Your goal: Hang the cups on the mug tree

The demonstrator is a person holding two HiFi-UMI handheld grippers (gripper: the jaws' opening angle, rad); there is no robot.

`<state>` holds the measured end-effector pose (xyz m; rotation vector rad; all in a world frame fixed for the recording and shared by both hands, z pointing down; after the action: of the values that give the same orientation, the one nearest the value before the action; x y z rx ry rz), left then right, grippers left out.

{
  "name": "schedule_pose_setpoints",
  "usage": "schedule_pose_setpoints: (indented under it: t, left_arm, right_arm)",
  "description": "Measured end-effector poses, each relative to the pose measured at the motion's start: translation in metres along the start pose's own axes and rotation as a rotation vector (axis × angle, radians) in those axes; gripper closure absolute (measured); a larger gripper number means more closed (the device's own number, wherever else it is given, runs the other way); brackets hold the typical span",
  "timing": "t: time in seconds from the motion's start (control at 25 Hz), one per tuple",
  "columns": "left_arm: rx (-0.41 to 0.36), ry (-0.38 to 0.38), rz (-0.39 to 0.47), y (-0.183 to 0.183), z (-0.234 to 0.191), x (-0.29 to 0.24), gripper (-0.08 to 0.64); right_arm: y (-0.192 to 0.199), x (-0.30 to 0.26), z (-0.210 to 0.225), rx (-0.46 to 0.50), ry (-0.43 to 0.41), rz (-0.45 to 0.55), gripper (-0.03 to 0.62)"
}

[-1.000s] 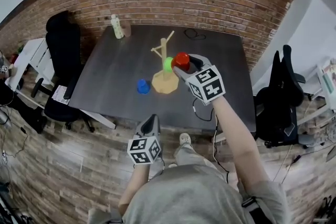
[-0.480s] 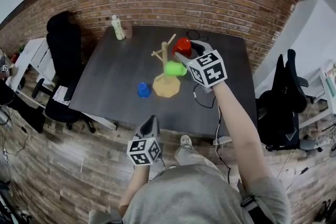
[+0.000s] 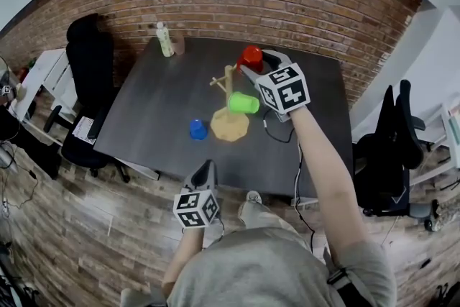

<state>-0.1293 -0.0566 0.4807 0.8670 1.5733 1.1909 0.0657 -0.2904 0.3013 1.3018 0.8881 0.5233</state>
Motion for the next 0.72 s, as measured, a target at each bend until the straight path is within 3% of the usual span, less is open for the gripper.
schedule_pose_setpoints:
  t: [0.4, 0.72]
  left_arm:
    - [0.009, -0.02, -0.008, -0.001, -0.007, -0.015, 0.549]
    - [0.012, -0.033, -0.018, 0.0, -0.008, -0.022, 0.549]
  right_arm:
    - [-0.009, -0.027, 0.01, -0.018, -0.021, 0.008, 0.341]
    - [-0.004, -0.037, 0.016, -0.096, -0.079, 0.007, 0.339]
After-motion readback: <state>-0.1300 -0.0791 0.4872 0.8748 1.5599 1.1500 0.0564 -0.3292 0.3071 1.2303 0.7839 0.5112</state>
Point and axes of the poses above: the fingertips, and each gripper's own axes: x backward along the fingers, z to its right, y out of its underside, the point moved 10 cm from there along x, backward along the fingers, and after that the axes turned 15 degrees about -x, right-handed, at the moved point
